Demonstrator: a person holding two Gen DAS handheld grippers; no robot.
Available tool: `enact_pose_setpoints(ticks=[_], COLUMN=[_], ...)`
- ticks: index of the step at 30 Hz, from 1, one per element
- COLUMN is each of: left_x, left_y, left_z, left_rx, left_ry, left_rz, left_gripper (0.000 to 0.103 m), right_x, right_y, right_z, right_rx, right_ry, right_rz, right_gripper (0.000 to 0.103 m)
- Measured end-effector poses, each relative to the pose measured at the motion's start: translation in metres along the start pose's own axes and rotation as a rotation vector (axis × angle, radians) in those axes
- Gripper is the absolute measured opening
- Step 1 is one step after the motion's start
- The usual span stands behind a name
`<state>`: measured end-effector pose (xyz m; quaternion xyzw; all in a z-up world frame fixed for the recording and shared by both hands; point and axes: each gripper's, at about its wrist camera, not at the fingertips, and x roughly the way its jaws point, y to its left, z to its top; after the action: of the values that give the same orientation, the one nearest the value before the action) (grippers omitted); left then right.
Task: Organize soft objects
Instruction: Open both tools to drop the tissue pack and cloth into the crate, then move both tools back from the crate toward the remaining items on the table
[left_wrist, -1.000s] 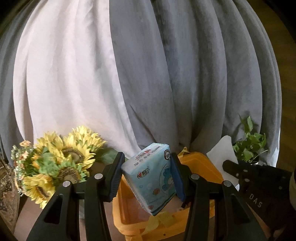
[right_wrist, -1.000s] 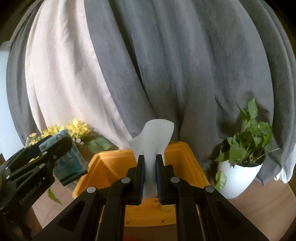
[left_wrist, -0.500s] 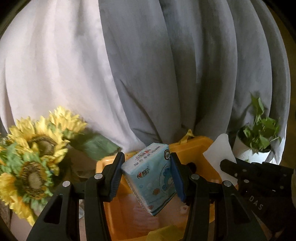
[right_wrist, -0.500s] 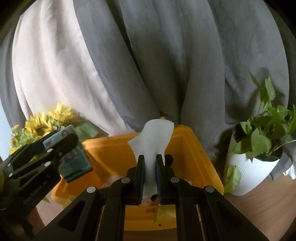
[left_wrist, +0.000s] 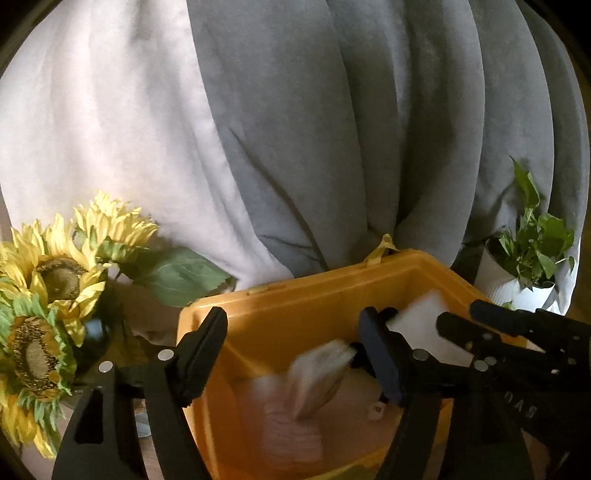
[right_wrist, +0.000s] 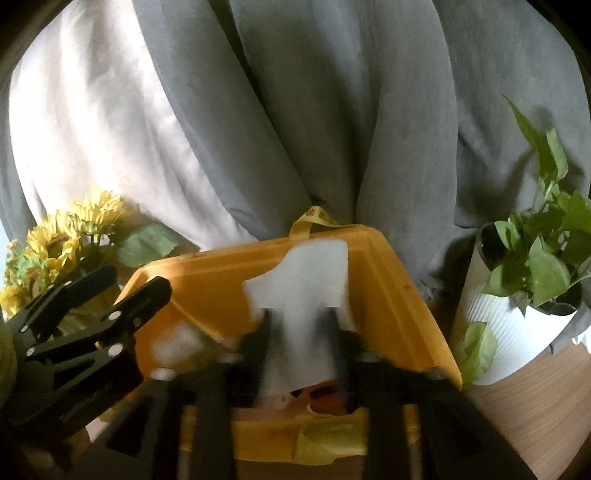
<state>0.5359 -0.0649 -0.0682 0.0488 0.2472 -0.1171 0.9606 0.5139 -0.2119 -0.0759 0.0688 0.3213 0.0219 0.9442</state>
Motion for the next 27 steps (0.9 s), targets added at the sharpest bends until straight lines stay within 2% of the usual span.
enact_pose_setpoints(ticks=[8, 10, 12, 27], left_x=[-0.022, -0.030, -0.038, -0.112], left_y=[0.000, 0.000, -0.001, -0.011], left_z=[-0.001, -0.001, 0.000, 0.000], left_rx=[0.000, 0.000, -0.001, -0.008], left_ry=[-0.014, -0.024, -0.032, -0.105], left_rz=[0.043, 0.051, 0.057, 0.085], left_gripper=[0.076, 0.077, 0.077, 0.078], right_x=[-0.011, -0.017, -0.025, -0.091], right_y=[-0.003, -0.003, -0.003, -0.003], right_z=[0.003, 0.003, 0.002, 0.001], right_rx=[0.009, 0.009, 0.014, 0.010], right_ry=[-0.031, -0.039, -0.052, -0.144], right_rz=[-0.025, -0.029, -0.034, -0.049], right_gripper=[0.043, 0.048, 0.051, 0.055])
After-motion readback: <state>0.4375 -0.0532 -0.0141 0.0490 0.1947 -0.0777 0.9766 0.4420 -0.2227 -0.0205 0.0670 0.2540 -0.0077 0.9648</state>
